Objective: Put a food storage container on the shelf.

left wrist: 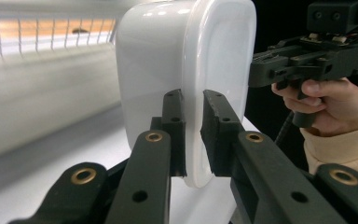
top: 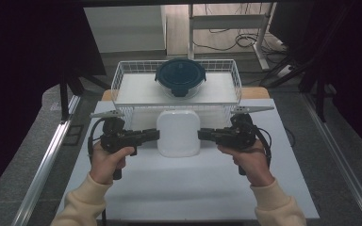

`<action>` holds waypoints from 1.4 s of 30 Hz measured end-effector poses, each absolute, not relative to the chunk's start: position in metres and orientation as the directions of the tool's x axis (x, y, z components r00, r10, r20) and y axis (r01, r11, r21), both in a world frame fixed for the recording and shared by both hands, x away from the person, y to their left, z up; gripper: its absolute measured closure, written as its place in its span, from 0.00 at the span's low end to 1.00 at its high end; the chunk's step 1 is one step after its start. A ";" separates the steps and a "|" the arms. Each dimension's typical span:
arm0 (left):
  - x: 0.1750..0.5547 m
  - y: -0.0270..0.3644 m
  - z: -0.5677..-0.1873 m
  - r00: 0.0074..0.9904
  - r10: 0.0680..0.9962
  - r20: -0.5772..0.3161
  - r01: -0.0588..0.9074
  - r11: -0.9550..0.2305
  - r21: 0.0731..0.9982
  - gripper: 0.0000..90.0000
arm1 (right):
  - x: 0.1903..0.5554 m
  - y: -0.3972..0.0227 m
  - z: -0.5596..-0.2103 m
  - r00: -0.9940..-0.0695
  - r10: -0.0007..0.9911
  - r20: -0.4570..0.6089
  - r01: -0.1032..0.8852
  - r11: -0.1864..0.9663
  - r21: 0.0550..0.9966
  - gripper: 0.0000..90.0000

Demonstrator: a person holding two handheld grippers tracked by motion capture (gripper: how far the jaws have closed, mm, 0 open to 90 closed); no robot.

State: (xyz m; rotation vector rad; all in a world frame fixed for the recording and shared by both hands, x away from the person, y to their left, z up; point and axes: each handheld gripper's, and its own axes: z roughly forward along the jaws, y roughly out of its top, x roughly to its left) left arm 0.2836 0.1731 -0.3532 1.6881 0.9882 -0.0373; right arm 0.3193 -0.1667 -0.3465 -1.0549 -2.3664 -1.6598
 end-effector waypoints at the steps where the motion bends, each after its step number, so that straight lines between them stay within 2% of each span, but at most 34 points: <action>1: 0.284 0.174 -0.350 0.651 0.583 -0.487 0.613 -0.025 0.789 0.90 | 0.320 -0.166 -0.343 -0.765 0.493 0.414 0.557 0.186 0.809 0.88; 32: 0.308 0.187 -0.274 0.690 0.580 -0.432 0.538 -0.012 0.843 0.90 | 0.343 -0.153 -0.265 -0.801 0.496 0.335 0.478 0.194 0.857 0.88; 42: 0.328 0.191 -0.249 0.689 0.585 -0.427 0.535 -0.012 0.845 0.90 | 0.360 -0.148 -0.238 -0.800 0.498 0.334 0.475 0.185 0.861 0.88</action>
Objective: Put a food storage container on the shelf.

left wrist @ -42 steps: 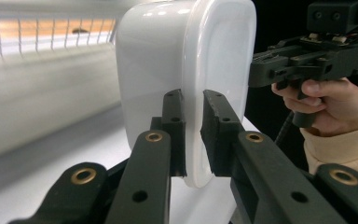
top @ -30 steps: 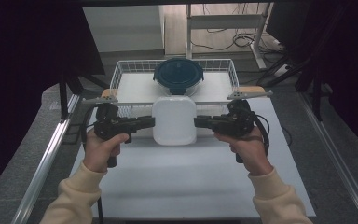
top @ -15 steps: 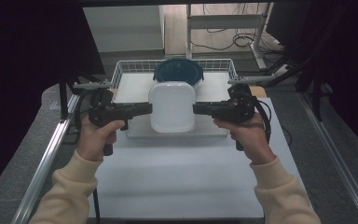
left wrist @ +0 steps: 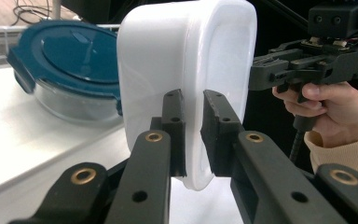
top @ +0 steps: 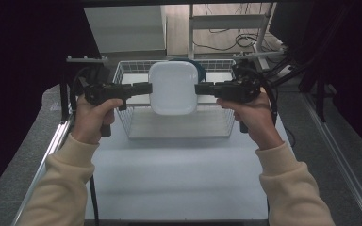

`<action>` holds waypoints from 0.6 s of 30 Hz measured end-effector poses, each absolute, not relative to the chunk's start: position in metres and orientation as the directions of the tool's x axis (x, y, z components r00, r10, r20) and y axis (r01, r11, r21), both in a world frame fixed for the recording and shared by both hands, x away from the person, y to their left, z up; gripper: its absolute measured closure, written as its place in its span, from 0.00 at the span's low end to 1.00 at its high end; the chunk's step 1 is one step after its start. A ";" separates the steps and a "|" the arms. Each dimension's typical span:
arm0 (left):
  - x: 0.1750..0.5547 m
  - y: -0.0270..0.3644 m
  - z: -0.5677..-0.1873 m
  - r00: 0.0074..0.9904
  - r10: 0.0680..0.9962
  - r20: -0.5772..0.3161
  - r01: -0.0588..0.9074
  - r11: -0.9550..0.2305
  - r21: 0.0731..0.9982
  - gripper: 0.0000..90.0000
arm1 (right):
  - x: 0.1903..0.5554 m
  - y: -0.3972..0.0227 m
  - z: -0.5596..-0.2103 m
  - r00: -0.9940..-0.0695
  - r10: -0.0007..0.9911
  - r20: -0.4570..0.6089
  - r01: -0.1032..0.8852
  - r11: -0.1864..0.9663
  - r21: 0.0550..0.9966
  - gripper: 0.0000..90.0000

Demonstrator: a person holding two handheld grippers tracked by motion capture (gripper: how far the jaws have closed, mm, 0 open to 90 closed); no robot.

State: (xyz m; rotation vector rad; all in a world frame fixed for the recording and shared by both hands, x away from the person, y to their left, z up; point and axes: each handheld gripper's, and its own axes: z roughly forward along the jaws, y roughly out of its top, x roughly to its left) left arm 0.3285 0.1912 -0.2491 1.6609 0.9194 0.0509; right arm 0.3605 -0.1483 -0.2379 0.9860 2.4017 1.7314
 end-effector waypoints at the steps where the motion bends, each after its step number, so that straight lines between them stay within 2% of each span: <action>1: 0.330 0.191 -0.247 0.687 0.589 -0.425 0.534 -0.014 0.845 0.90 | 0.362 -0.147 -0.236 -0.798 0.503 0.333 0.477 0.188 0.859 0.88; 18: 0.363 0.191 -0.227 0.680 0.578 -0.451 0.554 -0.002 0.832 0.89 | 0.391 -0.145 -0.210 -0.774 0.533 0.341 0.500 0.187 0.845 0.88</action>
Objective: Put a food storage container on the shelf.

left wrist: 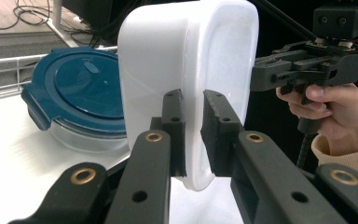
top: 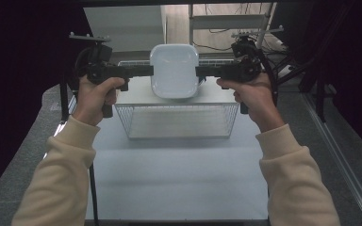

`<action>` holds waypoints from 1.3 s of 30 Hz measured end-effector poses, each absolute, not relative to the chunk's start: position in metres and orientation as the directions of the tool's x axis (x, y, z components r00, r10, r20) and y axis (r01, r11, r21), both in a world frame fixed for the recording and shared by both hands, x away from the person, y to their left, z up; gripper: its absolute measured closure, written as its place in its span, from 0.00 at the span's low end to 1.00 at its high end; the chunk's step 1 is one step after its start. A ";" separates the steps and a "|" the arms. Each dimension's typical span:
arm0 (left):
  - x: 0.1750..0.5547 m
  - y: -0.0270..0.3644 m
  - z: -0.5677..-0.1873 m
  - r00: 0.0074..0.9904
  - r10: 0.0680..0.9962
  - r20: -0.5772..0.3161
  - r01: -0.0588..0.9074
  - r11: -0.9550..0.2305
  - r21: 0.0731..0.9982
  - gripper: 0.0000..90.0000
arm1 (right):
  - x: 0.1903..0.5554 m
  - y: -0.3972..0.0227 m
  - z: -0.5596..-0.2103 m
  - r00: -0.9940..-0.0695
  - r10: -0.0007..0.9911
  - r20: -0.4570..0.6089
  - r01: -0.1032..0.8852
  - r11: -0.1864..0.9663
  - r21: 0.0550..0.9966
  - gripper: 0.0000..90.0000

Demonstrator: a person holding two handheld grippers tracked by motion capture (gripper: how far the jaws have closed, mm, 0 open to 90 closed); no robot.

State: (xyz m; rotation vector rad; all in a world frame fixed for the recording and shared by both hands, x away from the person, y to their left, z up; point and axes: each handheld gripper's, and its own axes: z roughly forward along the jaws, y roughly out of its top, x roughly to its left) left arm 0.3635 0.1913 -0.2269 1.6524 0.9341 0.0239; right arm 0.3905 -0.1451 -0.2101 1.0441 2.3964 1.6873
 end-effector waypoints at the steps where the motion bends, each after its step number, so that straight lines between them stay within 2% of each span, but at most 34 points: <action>1: 0.366 0.192 -0.226 0.680 0.577 -0.453 0.555 -0.002 0.832 0.89 | 0.393 -0.145 -0.209 -0.773 0.534 0.344 0.504 0.186 0.844 0.88; 9: 0.385 0.192 -0.223 0.658 0.573 -0.488 0.588 0.013 0.809 0.89 | 0.410 -0.143 -0.201 -0.753 0.544 0.371 0.538 0.185 0.822 0.88; 23: 0.424 0.187 -0.242 0.579 0.568 -0.585 0.686 0.047 0.726 0.89 | 0.448 -0.143 -0.212 -0.681 0.584 0.441 0.642 0.186 0.744 0.88; 30: 0.446 0.187 -0.242 0.529 0.568 -0.631 0.727 0.080 0.682 0.87 | 0.475 -0.143 -0.215 -0.630 0.583 0.513 0.702 0.145 0.697 0.85; 39: 0.475 0.192 -0.258 0.452 0.499 -0.739 0.781 0.180 0.599 0.83 | 0.503 -0.147 -0.231 -0.529 0.549 0.647 0.794 0.052 0.605 0.78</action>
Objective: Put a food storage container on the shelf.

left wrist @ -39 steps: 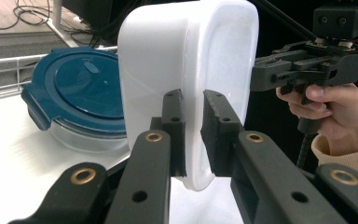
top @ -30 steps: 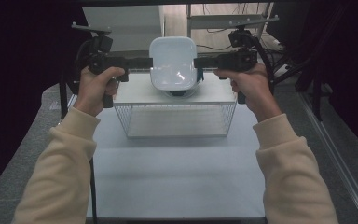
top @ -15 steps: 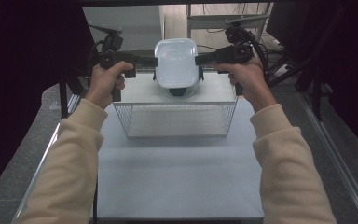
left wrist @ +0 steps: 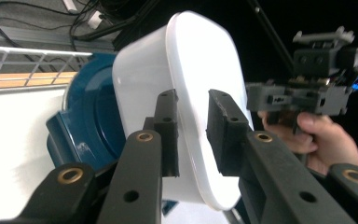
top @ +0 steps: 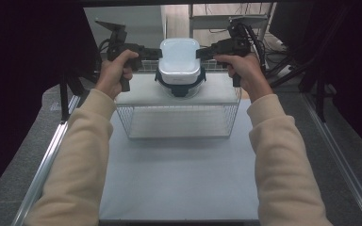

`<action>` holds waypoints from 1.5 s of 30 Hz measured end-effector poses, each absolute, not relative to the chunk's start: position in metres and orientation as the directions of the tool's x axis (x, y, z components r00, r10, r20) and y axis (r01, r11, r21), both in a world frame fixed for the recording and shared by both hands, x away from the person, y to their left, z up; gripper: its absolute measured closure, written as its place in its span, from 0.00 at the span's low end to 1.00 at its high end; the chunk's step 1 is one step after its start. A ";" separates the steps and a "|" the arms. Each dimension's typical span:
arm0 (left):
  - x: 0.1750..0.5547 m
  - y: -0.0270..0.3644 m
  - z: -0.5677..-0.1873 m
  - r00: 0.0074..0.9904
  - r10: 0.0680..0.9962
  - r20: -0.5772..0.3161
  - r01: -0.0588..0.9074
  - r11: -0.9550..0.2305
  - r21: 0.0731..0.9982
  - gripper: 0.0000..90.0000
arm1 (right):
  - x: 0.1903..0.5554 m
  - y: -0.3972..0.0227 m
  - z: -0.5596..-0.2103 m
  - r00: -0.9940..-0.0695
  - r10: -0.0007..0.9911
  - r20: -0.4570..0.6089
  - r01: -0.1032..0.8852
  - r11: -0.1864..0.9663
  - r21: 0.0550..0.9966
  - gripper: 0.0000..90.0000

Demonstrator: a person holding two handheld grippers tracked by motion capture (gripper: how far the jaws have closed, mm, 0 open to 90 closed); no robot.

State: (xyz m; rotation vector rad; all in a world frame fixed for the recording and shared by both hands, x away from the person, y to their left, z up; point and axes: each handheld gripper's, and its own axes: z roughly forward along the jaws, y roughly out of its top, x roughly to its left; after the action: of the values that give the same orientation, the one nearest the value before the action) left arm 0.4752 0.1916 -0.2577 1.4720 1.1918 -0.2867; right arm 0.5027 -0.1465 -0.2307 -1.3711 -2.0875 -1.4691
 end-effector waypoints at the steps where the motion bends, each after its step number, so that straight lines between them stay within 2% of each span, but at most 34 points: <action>1: 0.478 0.192 -0.260 0.447 0.493 -0.746 0.782 0.189 0.594 0.83 | 0.505 -0.147 -0.232 -0.512 0.547 0.663 0.806 0.038 0.591 0.77; 5: 0.484 0.190 -0.269 0.428 0.483 -0.764 0.791 0.209 0.575 0.79 | 0.512 -0.147 -0.243 -0.458 0.546 0.701 0.836 -0.004 0.549 0.72; 10: 0.483 0.191 -0.270 0.441 0.482 -0.757 0.785 0.202 0.585 0.78 | 0.512 -0.150 -0.249 -0.456 0.524 0.719 0.827 -0.047 0.560 0.73; 11: 0.483 0.190 -0.270 0.439 0.493 -0.751 0.782 0.203 0.590 0.75 | 0.511 -0.150 -0.249 -0.462 0.523 0.716 0.823 -0.047 0.566 0.71; 13: 0.480 0.191 -0.268 0.459 0.515 -0.724 0.761 0.192 0.619 0.65 | 0.509 -0.149 -0.249 -0.477 0.533 0.699 0.809 -0.044 0.586 0.55; 16: 0.471 0.194 -0.263 0.479 0.583 -0.656 0.719 0.168 0.674 0.44 | 0.500 -0.150 -0.241 -0.526 0.562 0.638 0.752 -0.043 0.658 0.42; 17: 0.466 0.197 -0.260 0.488 0.599 -0.634 0.702 0.161 0.693 0.40 | 0.495 -0.151 -0.238 -0.548 0.570 0.612 0.730 -0.031 0.683 0.38; 21: 0.441 0.207 -0.257 0.534 0.622 -0.573 0.641 0.145 0.754 0.31 | 0.476 -0.164 -0.231 -0.628 0.579 0.519 0.650 0.025 0.759 0.34; 24: 0.420 0.212 -0.258 0.555 0.654 -0.514 0.603 0.109 0.790 0.29 | 0.461 -0.178 -0.231 -0.669 0.573 0.474 0.609 0.057 0.791 0.34; 28: 0.387 0.211 -0.265 0.611 0.705 -0.360 0.535 -0.033 0.844 0.29 | 0.438 -0.190 -0.235 -0.713 0.591 0.378 0.541 0.120 0.832 0.33; 30: 0.372 0.211 -0.271 0.627 0.706 -0.329 0.517 -0.062 0.854 0.28 | 0.425 -0.193 -0.239 -0.732 0.590 0.341 0.514 0.149 0.845 0.32; 34: 0.345 0.212 -0.286 0.632 0.718 -0.293 0.501 -0.090 0.861 0.28 | 0.397 -0.197 -0.253 -0.760 0.591 0.270 0.472 0.216 0.855 0.31; 36: 0.333 0.213 -0.296 0.630 0.715 -0.301 0.504 -0.082 0.860 0.28 | 0.382 -0.199 -0.265 -0.772 0.591 0.232 0.448 0.249 0.859 0.30; 40: 0.313 0.216 -0.319 0.620 0.733 -0.281 0.507 -0.101 0.856 0.29 | 0.357 -0.206 -0.289 -0.785 0.582 0.213 0.429 0.263 0.864 0.29; 45: 0.296 0.219 -0.347 0.610 0.733 -0.301 0.535 -0.100 0.839 0.28 | 0.340 -0.213 -0.315 -0.787 0.580 0.210 0.426 0.264 0.865 0.29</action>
State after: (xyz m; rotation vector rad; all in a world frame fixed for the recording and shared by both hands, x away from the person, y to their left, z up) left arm 0.2958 0.2186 -0.3469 1.7674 1.0362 0.2324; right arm 0.3398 -0.2129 -0.3147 -1.0487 -2.6117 -1.7055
